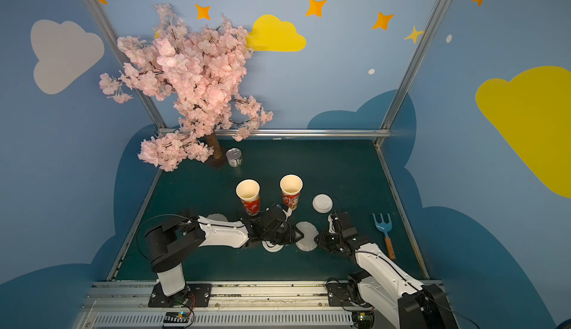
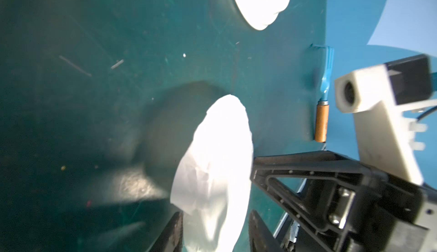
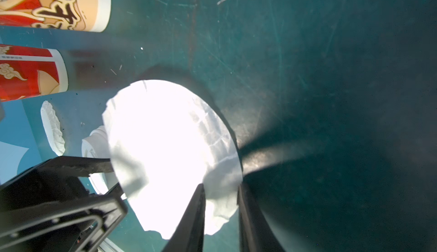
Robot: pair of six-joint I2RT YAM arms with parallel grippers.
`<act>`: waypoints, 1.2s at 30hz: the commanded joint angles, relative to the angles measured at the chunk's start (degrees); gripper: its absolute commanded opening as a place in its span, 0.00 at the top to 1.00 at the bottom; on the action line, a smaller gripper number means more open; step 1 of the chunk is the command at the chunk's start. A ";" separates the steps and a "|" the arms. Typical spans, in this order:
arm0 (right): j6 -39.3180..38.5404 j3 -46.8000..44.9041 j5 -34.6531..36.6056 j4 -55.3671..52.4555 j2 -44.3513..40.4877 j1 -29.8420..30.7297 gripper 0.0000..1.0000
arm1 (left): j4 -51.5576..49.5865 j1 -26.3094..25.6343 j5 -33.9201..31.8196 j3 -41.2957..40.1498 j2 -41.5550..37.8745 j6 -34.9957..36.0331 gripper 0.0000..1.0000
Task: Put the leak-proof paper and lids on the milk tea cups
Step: Pick up the leak-proof paper from the center of the board.
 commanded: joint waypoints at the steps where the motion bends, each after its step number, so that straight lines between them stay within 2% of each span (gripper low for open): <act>1: 0.35 0.37 0.98 -1.67 0.57 0.44 0.74 | 6.51 0.37 0.42 -1.41 -2.66 0.05 0.56; 6: 0.39 0.37 1.07 -1.64 0.59 0.46 0.74 | 10.93 0.64 0.41 -3.18 -3.19 -0.16 0.57; 19: 0.38 0.56 1.25 -2.01 0.83 0.46 0.74 | 14.65 1.08 0.15 -5.31 -3.36 -1.19 0.57; 32: 0.47 0.64 1.25 -2.35 0.69 0.44 0.74 | 19.10 1.93 -0.75 -5.93 -2.42 -2.65 0.56; 36: 0.48 0.64 1.25 -2.47 0.61 0.46 0.74 | 17.11 2.05 1.23 -3.66 -1.36 -2.49 0.59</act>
